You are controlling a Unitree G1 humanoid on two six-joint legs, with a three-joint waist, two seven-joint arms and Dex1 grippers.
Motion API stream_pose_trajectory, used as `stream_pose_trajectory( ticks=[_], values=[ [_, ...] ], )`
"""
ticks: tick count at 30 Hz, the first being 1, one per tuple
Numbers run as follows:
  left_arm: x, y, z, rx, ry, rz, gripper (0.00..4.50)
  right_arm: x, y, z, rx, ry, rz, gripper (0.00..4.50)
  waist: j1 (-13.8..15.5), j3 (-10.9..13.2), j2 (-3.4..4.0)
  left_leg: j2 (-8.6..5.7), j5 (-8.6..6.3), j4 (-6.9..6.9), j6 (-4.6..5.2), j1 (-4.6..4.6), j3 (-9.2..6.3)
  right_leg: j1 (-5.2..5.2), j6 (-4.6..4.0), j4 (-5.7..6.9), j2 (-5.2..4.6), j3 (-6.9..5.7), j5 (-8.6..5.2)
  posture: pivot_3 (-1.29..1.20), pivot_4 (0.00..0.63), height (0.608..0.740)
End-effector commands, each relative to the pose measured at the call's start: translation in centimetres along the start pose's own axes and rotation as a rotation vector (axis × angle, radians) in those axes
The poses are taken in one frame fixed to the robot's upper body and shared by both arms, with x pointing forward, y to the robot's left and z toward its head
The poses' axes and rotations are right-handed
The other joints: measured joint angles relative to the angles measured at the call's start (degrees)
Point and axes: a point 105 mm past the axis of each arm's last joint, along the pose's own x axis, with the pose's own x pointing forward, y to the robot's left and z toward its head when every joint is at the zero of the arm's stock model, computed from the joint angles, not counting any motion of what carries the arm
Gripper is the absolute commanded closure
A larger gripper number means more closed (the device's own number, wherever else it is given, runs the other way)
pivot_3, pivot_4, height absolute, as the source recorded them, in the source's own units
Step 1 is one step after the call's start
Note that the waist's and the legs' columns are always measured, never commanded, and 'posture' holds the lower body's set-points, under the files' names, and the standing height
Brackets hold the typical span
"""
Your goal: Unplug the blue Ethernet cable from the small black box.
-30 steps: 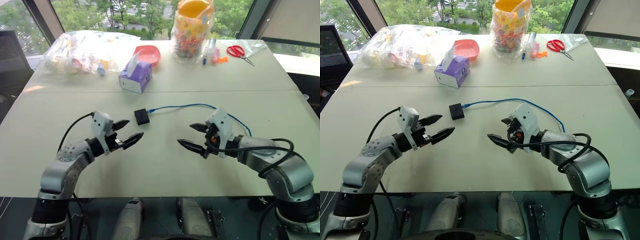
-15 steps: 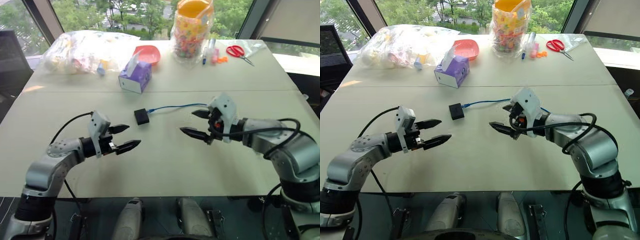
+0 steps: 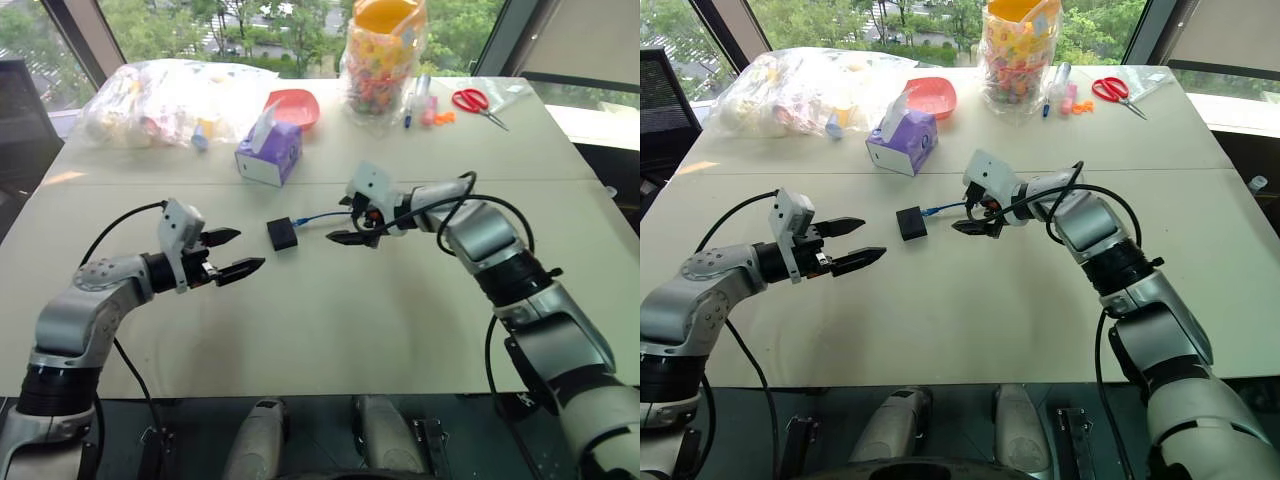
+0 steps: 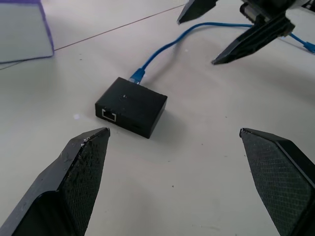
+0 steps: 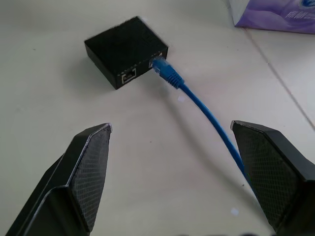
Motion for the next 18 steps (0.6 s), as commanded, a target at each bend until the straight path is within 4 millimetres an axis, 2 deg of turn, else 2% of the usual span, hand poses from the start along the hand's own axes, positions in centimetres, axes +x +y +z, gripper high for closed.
stream_pose_trajectory(
  ticks=[1, 9, 18],
  values=[
    [-0.9, -0.3, 1.4, 0.034, -0.048, 0.029, 0.06, 1.5, -1.2, 0.6, -0.101, 0.033, 0.004, 0.43, -0.71, 0.0, 0.01, 0.0, 0.0, -0.01, -0.01, 0.0, 0.01, -0.02, 0.0, 0.02, 0.0, 0.01, 0.0, 0.0, 0.15, 0.74],
    [-1.5, -1.1, 1.3, 0.028, -0.057, 0.064, 0.06, 4.1, -1.3, 0.9, -0.112, 0.061, 0.013, 0.43, -1.28, 0.01, 0.01, 0.0, 0.05, -0.15, -0.09, 0.06, -0.01, -0.1, -0.04, 0.16, 0.01, 0.04, 0.02, 0.0, 0.15, 0.74],
    [-2.2, -1.2, 1.1, 0.027, -0.069, 0.116, 0.06, 6.1, 0.1, 3.0, -0.025, 0.021, 0.052, 0.43, -2.69, 0.01, 0.02, 0.0, 0.13, -0.24, -0.21, 0.22, -0.01, -0.1, -0.11, 0.43, 0.04, 0.08, 0.06, 0.0, 0.15, 0.74]
  ],
)
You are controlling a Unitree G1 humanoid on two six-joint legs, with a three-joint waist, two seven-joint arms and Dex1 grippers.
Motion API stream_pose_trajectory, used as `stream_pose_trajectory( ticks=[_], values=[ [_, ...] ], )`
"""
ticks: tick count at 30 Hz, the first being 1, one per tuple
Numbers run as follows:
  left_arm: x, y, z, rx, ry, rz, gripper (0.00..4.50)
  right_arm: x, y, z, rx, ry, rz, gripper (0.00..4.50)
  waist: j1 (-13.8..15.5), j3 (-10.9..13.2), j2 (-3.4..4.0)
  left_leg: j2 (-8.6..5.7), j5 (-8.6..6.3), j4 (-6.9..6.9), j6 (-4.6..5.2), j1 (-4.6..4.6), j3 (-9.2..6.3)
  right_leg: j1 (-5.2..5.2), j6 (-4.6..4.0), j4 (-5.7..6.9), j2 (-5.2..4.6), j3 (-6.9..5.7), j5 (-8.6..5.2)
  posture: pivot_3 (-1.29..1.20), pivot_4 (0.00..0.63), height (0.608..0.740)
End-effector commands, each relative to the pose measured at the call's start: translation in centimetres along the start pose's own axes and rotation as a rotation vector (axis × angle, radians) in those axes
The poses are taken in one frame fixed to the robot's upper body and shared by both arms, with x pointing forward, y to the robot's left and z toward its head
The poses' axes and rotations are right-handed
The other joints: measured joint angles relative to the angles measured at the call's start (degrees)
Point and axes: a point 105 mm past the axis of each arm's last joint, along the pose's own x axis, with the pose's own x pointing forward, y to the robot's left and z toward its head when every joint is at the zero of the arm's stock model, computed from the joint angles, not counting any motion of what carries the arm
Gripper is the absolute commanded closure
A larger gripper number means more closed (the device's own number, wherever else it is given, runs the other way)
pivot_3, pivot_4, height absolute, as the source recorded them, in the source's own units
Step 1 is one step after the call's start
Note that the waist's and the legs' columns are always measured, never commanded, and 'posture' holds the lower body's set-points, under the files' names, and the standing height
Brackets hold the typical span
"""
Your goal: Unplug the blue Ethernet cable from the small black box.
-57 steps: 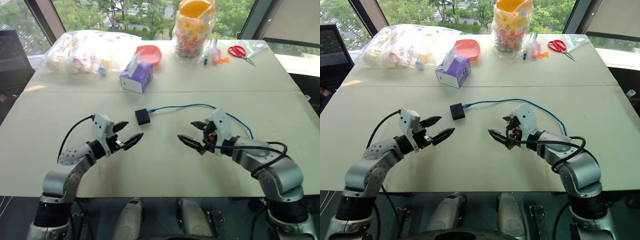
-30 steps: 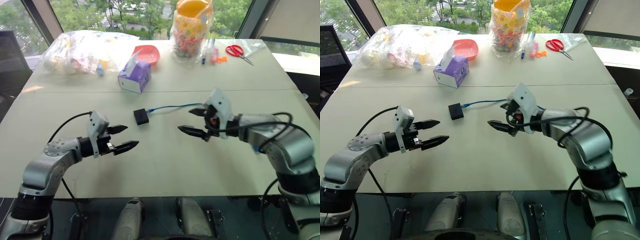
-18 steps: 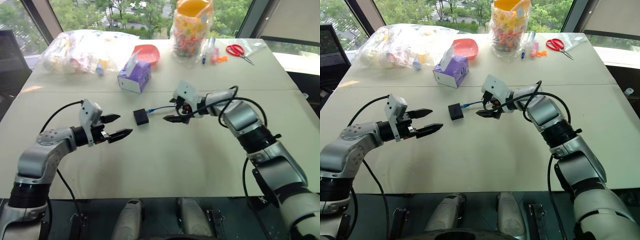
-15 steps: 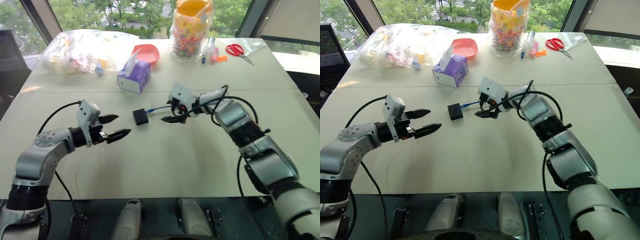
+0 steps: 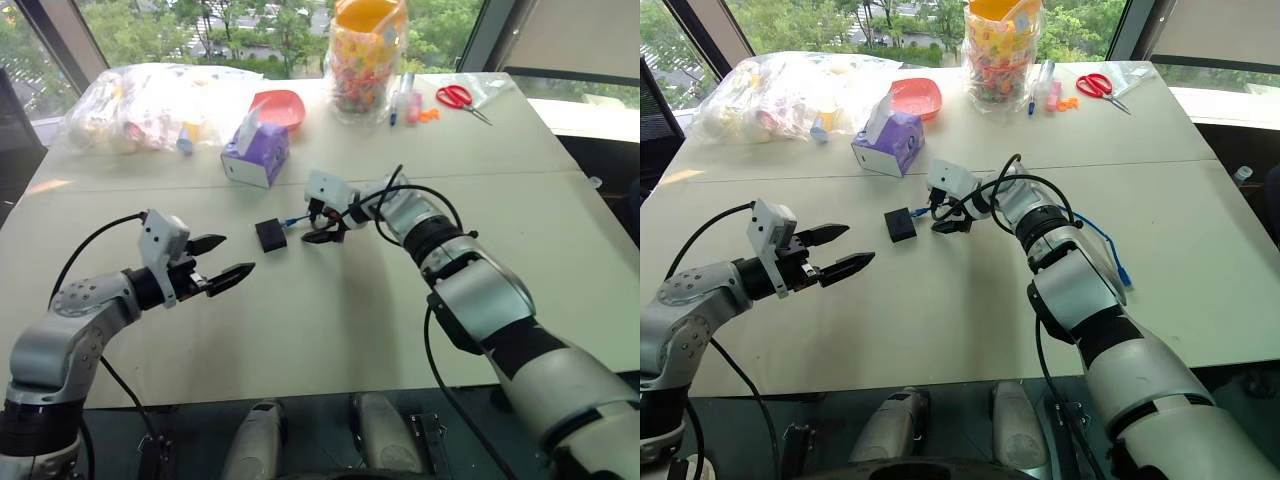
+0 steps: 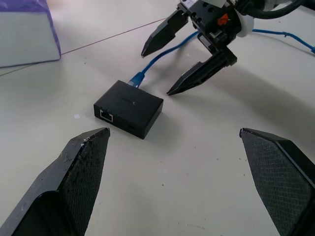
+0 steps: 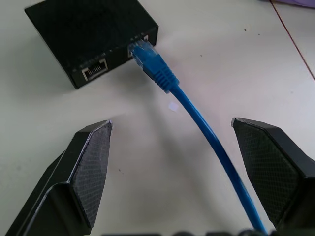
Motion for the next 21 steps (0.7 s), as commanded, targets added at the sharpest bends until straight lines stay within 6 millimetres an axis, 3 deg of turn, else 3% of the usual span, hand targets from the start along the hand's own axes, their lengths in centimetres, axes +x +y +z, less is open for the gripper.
stream_pose_trajectory(
  ticks=[1, 3, 9, 13, 17, 21],
  values=[
    [-0.5, -0.4, 1.2, 0.036, -0.045, 0.011, 0.01, 0.3, 0.1, 2.1, 0.008, -0.042, -0.001, 0.68, -0.07, 0.0, 0.0, 0.0, 0.0, 0.0, 0.0, 0.0, 0.0, -0.02, 0.0, 0.03, 0.0, 0.01, 0.0, 0.0, 0.15, 0.74],
    [-0.5, -0.4, 1.2, 0.038, -0.045, 0.017, 0.0, 0.7, 0.4, 2.5, 0.02, -0.051, 0.006, 1.29, -0.04, 0.0, 0.0, 0.0, 0.0, 0.0, -0.01, 0.01, 0.0, -0.04, -0.01, 0.09, 0.01, 0.01, -0.01, 0.0, 0.15, 0.74],
    [-0.6, -0.1, 1.2, 0.038, -0.053, 0.037, 0.0, 1.9, 1.2, 3.3, 0.033, -0.067, 0.002, 4.39, 0.01, 0.0, 0.0, 0.0, 0.03, 0.02, -0.04, 0.01, 0.0, -0.09, -0.03, 0.24, 0.01, 0.02, -0.02, 0.0, 0.15, 0.74],
    [-0.4, 0.0, 1.1, 0.034, -0.05, 0.036, 0.0, 1.8, 1.2, 2.7, -0.012, -0.05, -0.004, 4.46, 0.12, 0.0, 0.0, -0.02, 0.04, 0.05, -0.06, 0.01, -0.01, -0.1, -0.03, 0.28, 0.01, 0.03, -0.02, 0.0, 0.15, 0.74],
    [-0.2, 0.2, 1.1, 0.031, -0.045, 0.026, 0.0, 0.4, -0.8, 2.6, -0.246, -0.059, -0.147, 4.46, 0.17, 0.0, 0.0, -0.03, 0.04, 0.09, -0.06, 0.01, 0.0, -0.1, -0.03, 0.32, 0.01, 0.03, -0.02, 0.0, 0.15, 0.74],
    [0.4, 0.6, 1.5, 0.009, -0.052, -0.001, 0.0, -3.9, -2.4, 3.1, -0.587, -0.193, -0.367, 4.46, 0.65, -0.01, -0.02, -0.04, 0.04, 0.24, -0.07, -0.01, -0.01, -0.08, -0.03, 0.39, 0.0, 0.03, -0.02, 0.0, 0.15, 0.74]
  ],
)
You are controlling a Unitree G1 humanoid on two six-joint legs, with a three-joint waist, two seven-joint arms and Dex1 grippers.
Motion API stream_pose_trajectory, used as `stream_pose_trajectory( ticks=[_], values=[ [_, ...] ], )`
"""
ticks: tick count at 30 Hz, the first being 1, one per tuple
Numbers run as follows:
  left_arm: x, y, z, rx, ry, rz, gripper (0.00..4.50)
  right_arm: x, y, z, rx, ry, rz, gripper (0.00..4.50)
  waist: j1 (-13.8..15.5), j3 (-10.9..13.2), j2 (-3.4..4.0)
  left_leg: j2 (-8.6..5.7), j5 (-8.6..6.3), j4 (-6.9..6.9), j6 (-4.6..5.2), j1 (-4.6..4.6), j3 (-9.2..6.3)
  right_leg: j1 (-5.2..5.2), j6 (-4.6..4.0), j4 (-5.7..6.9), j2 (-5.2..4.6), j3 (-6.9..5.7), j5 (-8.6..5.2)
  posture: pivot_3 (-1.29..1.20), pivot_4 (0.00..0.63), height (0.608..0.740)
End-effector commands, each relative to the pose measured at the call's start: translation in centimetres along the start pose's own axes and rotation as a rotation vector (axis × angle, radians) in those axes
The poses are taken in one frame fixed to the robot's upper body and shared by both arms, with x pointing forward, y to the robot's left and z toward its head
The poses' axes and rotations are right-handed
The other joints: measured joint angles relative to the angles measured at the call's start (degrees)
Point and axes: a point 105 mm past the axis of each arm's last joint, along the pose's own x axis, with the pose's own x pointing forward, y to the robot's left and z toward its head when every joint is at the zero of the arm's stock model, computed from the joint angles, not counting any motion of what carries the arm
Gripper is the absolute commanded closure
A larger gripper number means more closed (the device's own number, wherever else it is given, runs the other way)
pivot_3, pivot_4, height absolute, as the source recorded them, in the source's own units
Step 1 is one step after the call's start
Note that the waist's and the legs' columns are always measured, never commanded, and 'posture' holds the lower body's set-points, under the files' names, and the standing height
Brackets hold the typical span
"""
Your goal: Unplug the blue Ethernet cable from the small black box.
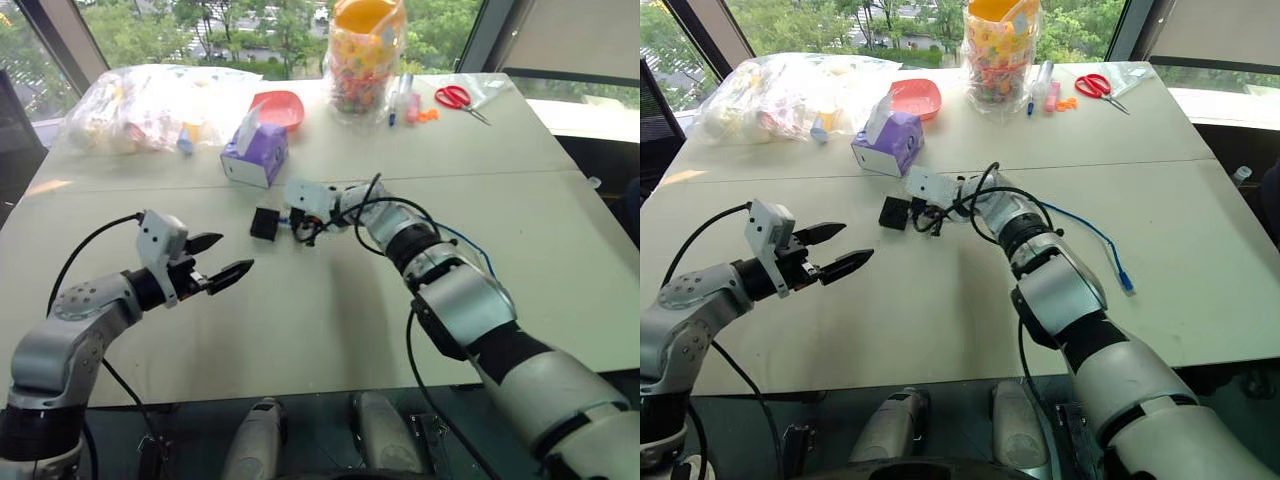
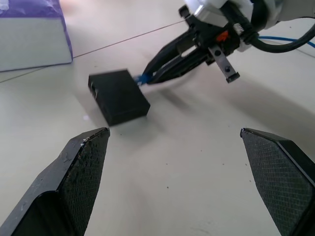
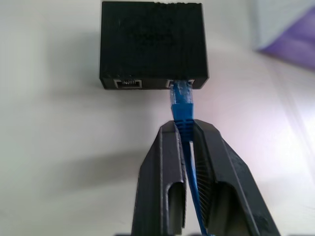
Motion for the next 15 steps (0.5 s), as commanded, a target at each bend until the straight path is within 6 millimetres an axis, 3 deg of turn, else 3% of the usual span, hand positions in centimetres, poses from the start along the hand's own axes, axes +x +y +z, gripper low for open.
stream_pose_trajectory(
  ticks=[1, 7, 15],
  values=[
    [0.3, 0.3, 1.3, 0.009, -0.034, -0.026, 0.0, -3.6, -2.2, 2.5, -0.339, -0.165, -0.219, 4.46, 0.33, -0.01, -0.01, -0.01, 0.0, 0.03, 0.0, -0.03, -0.02, 0.02, 0.01, 0.0, 0.0, -0.01, -0.01, 0.0, 0.15, 0.74],
    [1.8, -0.2, 3.1, -0.04, -0.054, -0.15, 0.0, -9.1, 1.0, 3.8, -0.556, -0.274, -0.314, 4.46, -0.32, -0.03, -0.05, 0.01, 0.0, 0.08, 0.0, 0.03, 0.04, 0.0, 0.02, 0.09, 0.02, 0.06, -0.01, 0.0, 0.15, 0.74],
    [4.0, -2.3, 5.2, -0.016, -0.058, -0.348, 0.0, -11.4, 3.1, 6.4, -0.654, -0.311, -0.386, 4.46, -0.01, -0.04, -0.07, 0.02, 0.0, 0.56, 0.02, 0.04, 0.05, 0.26, 0.03, 0.16, 0.04, 0.07, 0.0, 0.0, 0.15, 0.74]
  ],
)
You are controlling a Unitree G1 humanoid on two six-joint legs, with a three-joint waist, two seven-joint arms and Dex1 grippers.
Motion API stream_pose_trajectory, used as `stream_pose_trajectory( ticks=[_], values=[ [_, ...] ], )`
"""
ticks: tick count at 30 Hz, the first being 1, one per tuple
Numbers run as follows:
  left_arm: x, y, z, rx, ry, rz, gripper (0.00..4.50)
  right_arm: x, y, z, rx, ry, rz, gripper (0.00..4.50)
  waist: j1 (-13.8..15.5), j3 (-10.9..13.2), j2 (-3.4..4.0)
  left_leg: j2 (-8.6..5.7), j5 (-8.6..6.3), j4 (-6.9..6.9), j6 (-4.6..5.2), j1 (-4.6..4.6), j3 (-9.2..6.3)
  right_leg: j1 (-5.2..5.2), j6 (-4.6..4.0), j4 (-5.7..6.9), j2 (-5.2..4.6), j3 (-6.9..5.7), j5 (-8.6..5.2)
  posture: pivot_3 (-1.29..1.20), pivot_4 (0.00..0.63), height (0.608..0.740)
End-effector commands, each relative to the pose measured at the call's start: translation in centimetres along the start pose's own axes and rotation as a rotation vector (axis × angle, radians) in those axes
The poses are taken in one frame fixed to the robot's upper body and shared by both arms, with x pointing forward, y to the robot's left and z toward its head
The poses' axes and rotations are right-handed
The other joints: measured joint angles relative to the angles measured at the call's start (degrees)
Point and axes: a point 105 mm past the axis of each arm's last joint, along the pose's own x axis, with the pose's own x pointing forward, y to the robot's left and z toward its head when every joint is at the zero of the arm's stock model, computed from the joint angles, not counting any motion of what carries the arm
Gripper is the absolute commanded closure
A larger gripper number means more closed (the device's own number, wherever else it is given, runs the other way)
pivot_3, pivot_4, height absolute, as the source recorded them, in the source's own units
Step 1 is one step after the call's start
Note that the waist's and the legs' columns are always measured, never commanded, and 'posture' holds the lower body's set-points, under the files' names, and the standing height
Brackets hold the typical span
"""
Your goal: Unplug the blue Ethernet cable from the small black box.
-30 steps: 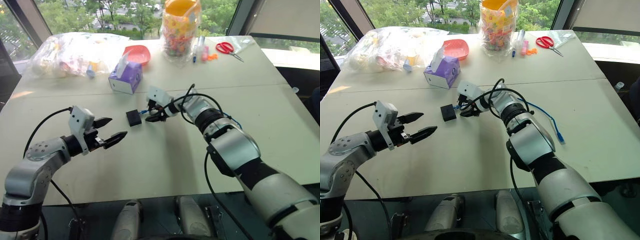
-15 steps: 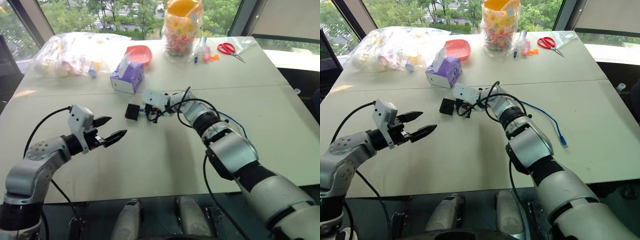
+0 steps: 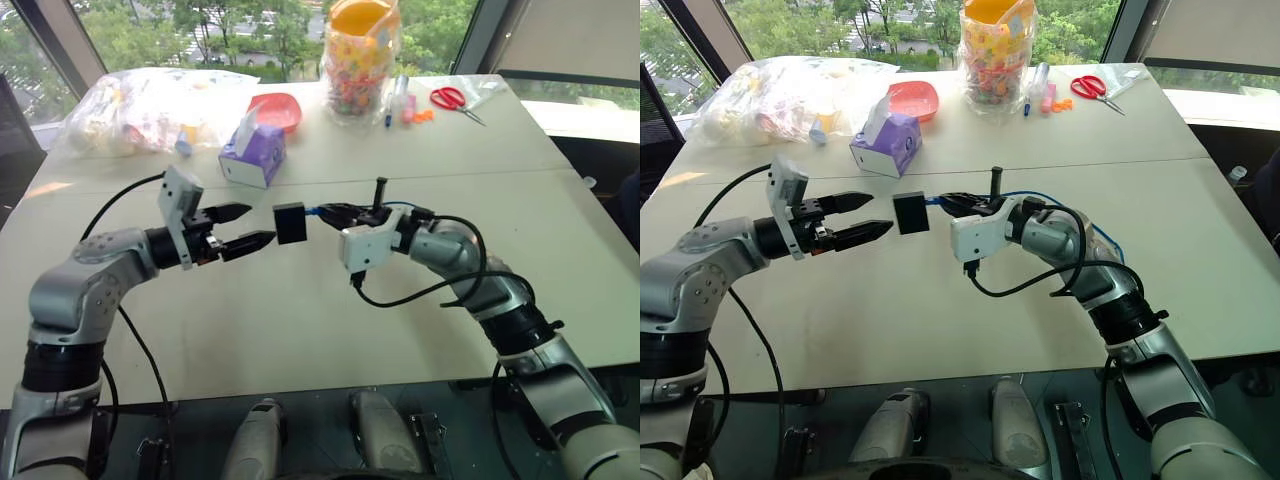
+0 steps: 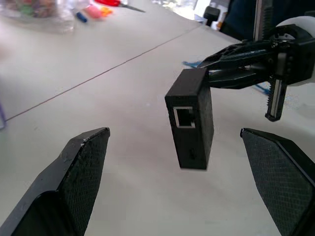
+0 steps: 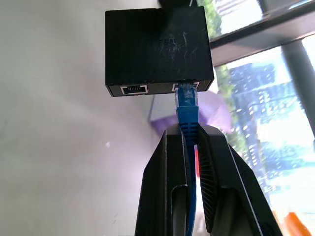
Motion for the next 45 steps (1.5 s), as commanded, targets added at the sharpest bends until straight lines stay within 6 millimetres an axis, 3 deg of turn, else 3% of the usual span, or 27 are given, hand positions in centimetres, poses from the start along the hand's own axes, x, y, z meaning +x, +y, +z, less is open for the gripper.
stream_pose_trajectory(
  ticks=[1, 6, 9, 15, 16, 19, 22, 25, 28, 32, 35, 44, 45],
  values=[
    [0.8, -0.9, 0.7, 0.015, -0.001, -0.086, 0.0, -0.7, -1.9, 1.3, -0.077, -0.01, -0.068, 4.46, 0.12, -0.01, -0.01, 0.0, 0.0, 0.03, 0.0, 0.01, 0.0, 0.03, 0.0, 0.0, 0.0, 0.0, 0.0, 0.0, 0.15, 0.74],
    [1.3, -1.0, 1.1, 0.008, -0.009, -0.116, 0.0, -0.9, -2.0, 1.9, -0.101, -0.021, -0.062, 4.46, 0.48, 0.0, -0.02, 0.0, 0.0, 0.01, 0.01, 0.02, -0.01, 0.04, 0.0, -0.02, 0.0, -0.01, 0.0, 0.0, 0.15, 0.74],
    [1.4, -1.0, 1.4, 0.002, -0.029, -0.121, 0.96, -1.0, -2.1, 2.0, -0.11, -0.023, -0.054, 4.5, 0.6, 0.0, -0.02, 0.0, 0.0, 0.0, 0.01, 0.02, -0.01, 0.03, -0.01, -0.02, 0.0, -0.01, 0.0, 0.0, 0.15, 0.74],
    [1.5, -0.9, 1.3, -0.001, -0.037, -0.124, 3.72, -1.1, -2.4, 2.5, -0.113, -0.033, -0.049, 4.5, 1.12, 0.0, -0.02, 0.0, 0.0, 0.01, 0.01, 0.02, -0.01, 0.03, -0.01, -0.02, 0.0, -0.01, 0.0, 0.0, 0.15, 0.74],
    [1.6, -0.9, 1.2, -0.001, -0.037, -0.124, 3.98, -1.1, -2.4, 2.5, -0.116, -0.034, -0.047, 4.5, 1.24, 0.0, -0.03, 0.0, 0.0, 0.01, 0.01, 0.01, -0.01, 0.03, -0.01, -0.02, -0.01, 0.0, 0.0, 0.0, 0.15, 0.74],
    [1.8, -0.7, 0.8, 0.005, -0.024, -0.118, 4.01, -1.1, -2.6, 2.8, -0.095, -0.041, -0.029, 4.5, 1.35, 0.0, -0.03, 0.0, 0.0, 0.01, 0.01, 0.02, -0.01, 0.04, -0.01, -0.02, -0.01, -0.01, 0.0, 0.0, 0.15, 0.74],
    [1.9, -0.8, 0.6, 0.02, -0.011, -0.126, 4.01, -1.4, -2.4, 2.9, 0.071, -0.057, 0.019, 3.25, 1.36, 0.0, -0.03, 0.0, 0.0, 0.01, 0.01, 0.01, -0.01, 0.04, -0.01, -0.02, -0.01, -0.01, 0.0, 0.0, 0.15, 0.74],
    [1.7, -0.8, 0.6, 0.022, -0.002, -0.144, 4.01, -1.8, -2.3, 2.6, 0.276, -0.044, 0.079, 1.71, 1.35, 0.0, -0.03, 0.0, 0.0, 0.01, 0.01, 0.01, -0.02, 0.04, -0.01, -0.02, -0.01, -0.02, 0.0, 0.0, 0.15, 0.74],
    [1.0, -1.5, 0.6, 0.028, 0.031, -0.214, 4.01, -2.9, -3.1, 3.3, 0.692, -0.1, 0.208, 0.13, 1.29, 0.01, -0.03, 0.01, 0.0, 0.02, 0.01, 0.01, -0.04, 0.05, -0.01, -0.02, -0.01, -0.02, 0.0, 0.0, 0.15, 0.74],
    [0.2, -2.5, 0.8, 0.039, 0.06, -0.295, 4.01, -3.4, -5.2, 4.2, 1.025, -0.139, 0.31, 0.04, 1.3, 0.03, 0.01, 0.03, 0.0, -0.01, 0.03, 0.02, -0.04, 0.02, -0.02, 0.0, -0.01, -0.02, 0.0, 0.0, 0.15, 0.74],
    [-0.1, -2.8, 1.0, 0.049, 0.068, -0.32, 4.01, -3.6, -5.4, 4.4, 1.147, -0.118, 0.391, 0.04, 1.43, 0.02, -0.02, 0.03, -0.01, -0.02, 0.04, 0.01, -0.06, 0.02, -0.03, -0.02, -0.01, -0.06, -0.01, 0.0, 0.15, 0.74],
    [-0.2, -3.4, 2.0, 0.053, 0.05, -0.357, 4.01, -2.9, -4.4, 4.7, 1.248, -0.088, 0.479, 0.04, 1.34, 0.02, -0.02, 0.01, -0.05, -0.01, 0.12, -0.05, -0.04, 0.0, -0.01, -0.06, -0.03, -0.07, -0.01, 0.0, 0.15, 0.74],
    [-0.2, -3.5, 2.1, 0.052, 0.049, -0.363, 4.01, -2.7, -4.3, 4.7, 1.247, -0.088, 0.482, 0.56, 1.28, 0.02, -0.02, 0.01, -0.05, -0.01, 0.11, -0.05, -0.04, 0.0, 0.0, -0.06, -0.04, -0.07, -0.01, 0.0, 0.15, 0.74]
  ],
)
